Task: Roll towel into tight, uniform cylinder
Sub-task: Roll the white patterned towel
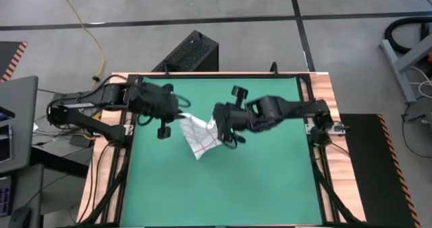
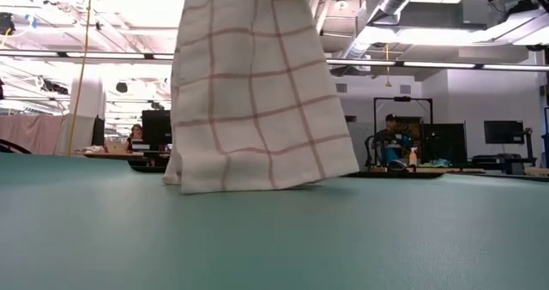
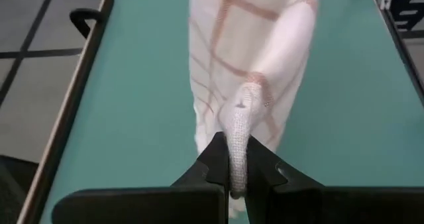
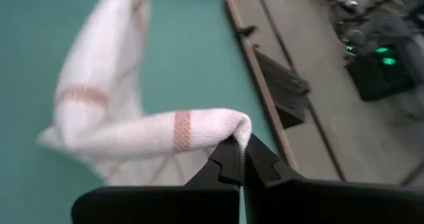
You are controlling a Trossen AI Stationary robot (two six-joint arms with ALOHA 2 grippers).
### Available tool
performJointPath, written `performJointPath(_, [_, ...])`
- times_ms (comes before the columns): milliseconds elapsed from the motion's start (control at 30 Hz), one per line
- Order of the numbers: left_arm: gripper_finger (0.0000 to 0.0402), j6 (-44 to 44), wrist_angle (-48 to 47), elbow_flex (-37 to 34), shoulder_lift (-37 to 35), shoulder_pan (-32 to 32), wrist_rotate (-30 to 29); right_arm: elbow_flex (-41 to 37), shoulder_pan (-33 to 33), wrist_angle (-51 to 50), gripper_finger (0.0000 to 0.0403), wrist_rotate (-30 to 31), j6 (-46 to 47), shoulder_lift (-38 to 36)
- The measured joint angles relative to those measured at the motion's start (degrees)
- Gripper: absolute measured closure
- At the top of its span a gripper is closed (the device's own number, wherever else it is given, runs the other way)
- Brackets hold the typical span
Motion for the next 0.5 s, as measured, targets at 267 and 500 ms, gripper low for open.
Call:
performJointPath(267, [0.0399,17.04,1.02,-0.02,0.87,19.57,1.33,-0.17,-13.33,6.88,0.0394,0.84,-9.93,0.0])
performJointPath(500, [0.0399,27.45,9.06,-0.01,3.03,36.34,5.39,-0.92,-21.18,18.37,0.0394,-1.19,-12.87,0.55])
